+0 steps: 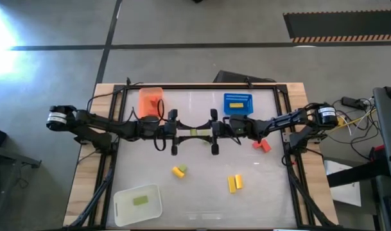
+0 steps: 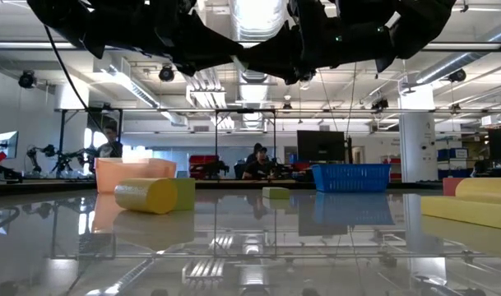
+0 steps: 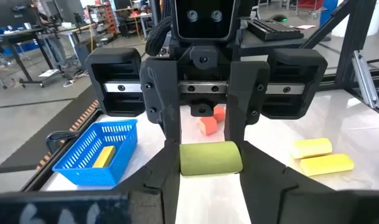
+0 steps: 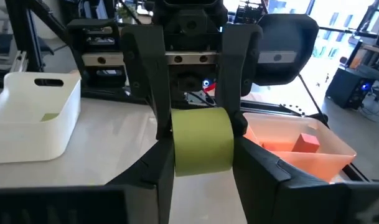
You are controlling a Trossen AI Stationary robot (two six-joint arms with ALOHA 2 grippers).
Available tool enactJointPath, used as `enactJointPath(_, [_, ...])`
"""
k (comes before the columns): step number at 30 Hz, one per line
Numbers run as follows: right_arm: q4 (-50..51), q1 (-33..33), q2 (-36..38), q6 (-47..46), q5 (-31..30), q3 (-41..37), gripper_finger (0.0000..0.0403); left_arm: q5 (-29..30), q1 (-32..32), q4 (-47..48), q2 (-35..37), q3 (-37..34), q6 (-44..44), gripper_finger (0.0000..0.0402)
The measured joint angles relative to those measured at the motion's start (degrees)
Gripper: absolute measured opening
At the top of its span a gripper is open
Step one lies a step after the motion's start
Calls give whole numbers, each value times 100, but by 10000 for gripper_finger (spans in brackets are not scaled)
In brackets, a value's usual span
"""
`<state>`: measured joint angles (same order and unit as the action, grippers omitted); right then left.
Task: Sort & place blocks by color
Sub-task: Put the green wooden block into the white bin
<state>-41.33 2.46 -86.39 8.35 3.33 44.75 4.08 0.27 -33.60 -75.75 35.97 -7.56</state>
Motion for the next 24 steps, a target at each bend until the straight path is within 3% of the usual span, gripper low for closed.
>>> enactJointPath(9, [80, 4, 41, -54, -169, 2, 223, 59, -2, 0, -2, 0, 107, 113])
enactJointPath(24, [1054, 2, 552, -259, -185, 4, 272, 76, -37, 63, 7, 9, 169, 113])
